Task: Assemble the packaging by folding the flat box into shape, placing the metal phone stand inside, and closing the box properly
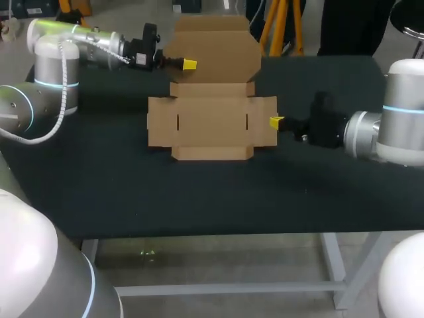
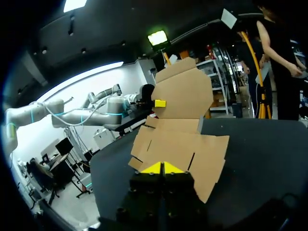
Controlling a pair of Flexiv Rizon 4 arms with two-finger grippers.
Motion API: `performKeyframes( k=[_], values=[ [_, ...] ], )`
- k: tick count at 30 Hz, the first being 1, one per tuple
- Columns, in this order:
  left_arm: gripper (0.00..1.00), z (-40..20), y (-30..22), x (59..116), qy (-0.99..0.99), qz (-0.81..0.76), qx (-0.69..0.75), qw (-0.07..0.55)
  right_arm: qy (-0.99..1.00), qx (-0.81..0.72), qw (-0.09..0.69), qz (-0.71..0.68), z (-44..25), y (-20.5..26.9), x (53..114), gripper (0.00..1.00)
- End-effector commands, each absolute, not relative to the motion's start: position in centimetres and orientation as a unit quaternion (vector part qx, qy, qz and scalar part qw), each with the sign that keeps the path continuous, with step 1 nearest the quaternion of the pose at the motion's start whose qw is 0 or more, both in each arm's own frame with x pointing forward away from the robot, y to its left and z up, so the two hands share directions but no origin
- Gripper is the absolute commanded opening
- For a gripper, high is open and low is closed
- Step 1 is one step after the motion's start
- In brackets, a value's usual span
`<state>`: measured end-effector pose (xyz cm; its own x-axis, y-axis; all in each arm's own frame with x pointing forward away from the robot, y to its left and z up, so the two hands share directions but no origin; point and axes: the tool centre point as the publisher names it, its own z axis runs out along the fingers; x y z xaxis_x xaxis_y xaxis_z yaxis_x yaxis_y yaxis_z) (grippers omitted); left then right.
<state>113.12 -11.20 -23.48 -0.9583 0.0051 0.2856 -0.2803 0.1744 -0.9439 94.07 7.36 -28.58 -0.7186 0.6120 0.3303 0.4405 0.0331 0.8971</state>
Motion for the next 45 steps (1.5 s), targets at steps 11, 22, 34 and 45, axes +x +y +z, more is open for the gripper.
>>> performKeyframes(
  k=[11, 22, 34, 45],
  values=[
    [0.00, -21.4, -12.4, 108.7, -0.745, 0.658, 0.105, 0.033, 0.721, 0.337, 0.065, 0.602, -30.5, 10.4, 94.1, 0.00],
    [0.00, -18.7, -13.5, 105.8, -0.755, 0.645, 0.116, -0.010, 0.724, 0.328, 0.074, 0.603, -31.9, 11.9, 92.6, 0.00],
    [0.00, -16.6, -14.2, 103.0, -0.753, 0.645, 0.120, -0.040, 0.726, 0.314, 0.077, 0.608, -31.9, 11.8, 90.9, 0.00],
    [0.00, -15.1, -15.1, 100.9, -0.752, 0.644, 0.131, -0.053, 0.724, 0.308, 0.084, 0.612, -32.1, 11.2, 89.5, 0.00]
  ],
)
